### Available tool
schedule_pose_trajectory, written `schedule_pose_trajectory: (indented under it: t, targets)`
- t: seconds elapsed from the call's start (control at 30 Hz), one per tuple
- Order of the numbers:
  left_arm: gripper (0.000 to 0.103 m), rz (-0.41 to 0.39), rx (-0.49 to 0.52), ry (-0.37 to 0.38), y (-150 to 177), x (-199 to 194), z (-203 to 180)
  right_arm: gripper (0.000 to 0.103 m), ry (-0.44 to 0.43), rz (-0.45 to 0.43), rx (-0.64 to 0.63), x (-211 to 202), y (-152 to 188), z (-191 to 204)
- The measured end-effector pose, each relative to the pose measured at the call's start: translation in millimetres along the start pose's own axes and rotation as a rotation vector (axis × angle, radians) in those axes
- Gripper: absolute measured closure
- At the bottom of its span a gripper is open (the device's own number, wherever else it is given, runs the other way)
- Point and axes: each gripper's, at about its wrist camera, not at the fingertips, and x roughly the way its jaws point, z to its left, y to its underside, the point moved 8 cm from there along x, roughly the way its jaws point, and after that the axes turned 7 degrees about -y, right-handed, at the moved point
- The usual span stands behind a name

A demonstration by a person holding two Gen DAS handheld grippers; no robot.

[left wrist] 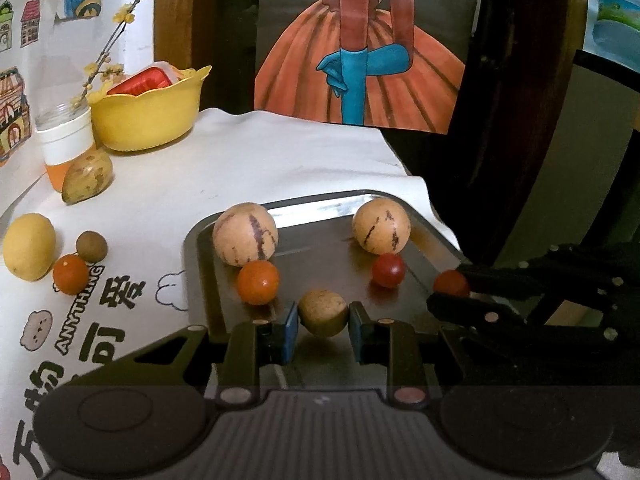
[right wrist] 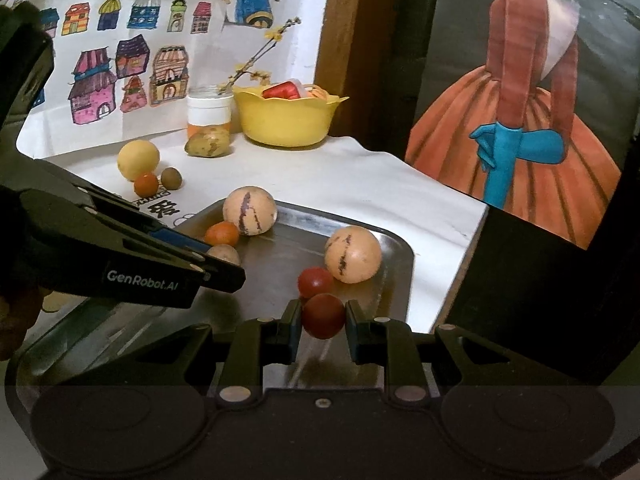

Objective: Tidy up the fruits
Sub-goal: 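Carry the brown fruit and cherry tomato over the steel tray with both tools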

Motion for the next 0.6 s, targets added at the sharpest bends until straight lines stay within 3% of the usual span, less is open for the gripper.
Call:
schedule_pose_trajectory:
  t: [0.6]
  targets:
    - [0.073,0.022,-0.009,-0.041,4.1,6.9,18.0,0.078,-0.007,0.067,-0.057,20.1,-2.4,5.0]
